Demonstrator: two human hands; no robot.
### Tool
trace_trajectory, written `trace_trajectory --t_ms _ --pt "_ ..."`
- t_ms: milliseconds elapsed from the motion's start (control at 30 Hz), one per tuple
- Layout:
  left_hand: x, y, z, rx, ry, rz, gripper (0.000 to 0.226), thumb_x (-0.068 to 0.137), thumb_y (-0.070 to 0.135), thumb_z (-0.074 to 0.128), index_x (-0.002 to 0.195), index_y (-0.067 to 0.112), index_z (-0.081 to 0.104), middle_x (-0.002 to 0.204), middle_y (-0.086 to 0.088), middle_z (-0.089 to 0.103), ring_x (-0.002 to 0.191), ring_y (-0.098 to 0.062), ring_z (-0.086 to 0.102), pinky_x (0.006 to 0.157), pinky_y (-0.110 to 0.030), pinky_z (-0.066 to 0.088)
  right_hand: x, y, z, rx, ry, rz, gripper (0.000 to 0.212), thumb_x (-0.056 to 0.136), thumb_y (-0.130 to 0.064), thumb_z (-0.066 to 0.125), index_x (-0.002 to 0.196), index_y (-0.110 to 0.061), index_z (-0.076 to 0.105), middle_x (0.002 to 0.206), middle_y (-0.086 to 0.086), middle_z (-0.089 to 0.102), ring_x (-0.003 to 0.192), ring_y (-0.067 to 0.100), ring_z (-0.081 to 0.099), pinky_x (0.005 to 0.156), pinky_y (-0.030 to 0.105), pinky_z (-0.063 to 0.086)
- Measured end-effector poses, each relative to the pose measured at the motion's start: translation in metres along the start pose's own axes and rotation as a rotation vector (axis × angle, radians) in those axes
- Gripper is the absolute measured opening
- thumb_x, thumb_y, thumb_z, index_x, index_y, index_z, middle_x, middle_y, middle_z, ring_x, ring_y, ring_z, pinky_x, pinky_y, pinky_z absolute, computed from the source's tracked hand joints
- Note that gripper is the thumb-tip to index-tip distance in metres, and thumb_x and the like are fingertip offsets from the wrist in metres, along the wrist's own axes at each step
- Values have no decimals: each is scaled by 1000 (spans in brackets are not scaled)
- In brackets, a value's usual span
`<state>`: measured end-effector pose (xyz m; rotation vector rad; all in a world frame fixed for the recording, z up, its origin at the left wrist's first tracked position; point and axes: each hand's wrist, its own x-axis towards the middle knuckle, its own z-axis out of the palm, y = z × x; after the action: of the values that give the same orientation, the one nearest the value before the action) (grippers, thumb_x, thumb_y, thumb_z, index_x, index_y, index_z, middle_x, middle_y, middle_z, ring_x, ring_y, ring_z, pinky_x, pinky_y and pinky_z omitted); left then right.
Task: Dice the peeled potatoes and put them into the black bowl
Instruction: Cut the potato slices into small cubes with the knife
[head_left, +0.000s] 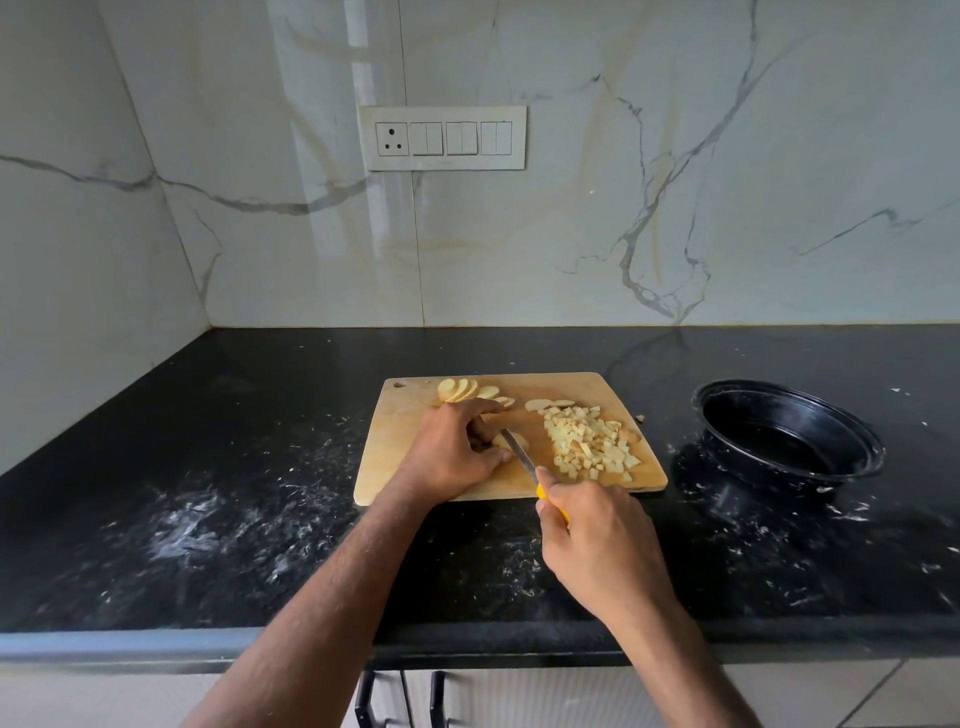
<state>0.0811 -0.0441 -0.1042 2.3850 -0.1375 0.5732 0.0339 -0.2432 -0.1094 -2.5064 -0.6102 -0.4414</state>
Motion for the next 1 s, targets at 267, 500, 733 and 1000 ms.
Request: trace_trajectory --t_ms 267,500,733,1000 --pt "1 -3 1 -7 -8 12 55 76 20 86 128 24 66 81 10 66 70 2 58 64 -8 45 18 -3 5 -44 -44 -22 30 100 -32 51 119 -22 72 75 -7 69 45 10 45 39 18 25" --pt "3 -9 6 37 -23 109 26 79 14 77 103 22 80 90 3 67 75 -6 57 68 -11 42 25 -9 15 -170 -26 -39 33 102 -34 43 108 -19 72 82 -6 73 55 13 55 46 24 43" --pt "3 -8 6 22 -30 102 21 81 20 79 102 26 80 98 2 69 85 -11 63 75 -21 51 14 -7 4 -130 -64 -38 30 102 -33 47 118 -23 71 85 -8 72 58 10 57 53 24 49" --pt "1 -5 5 16 -36 34 24 82 21 81 106 23 79 99 8 68 87 -4 61 76 -13 50 -21 16 -22 0 -60 -8 36 95 -36 57 130 -35 64 97 -8 76 76 16 67 65 35 57"
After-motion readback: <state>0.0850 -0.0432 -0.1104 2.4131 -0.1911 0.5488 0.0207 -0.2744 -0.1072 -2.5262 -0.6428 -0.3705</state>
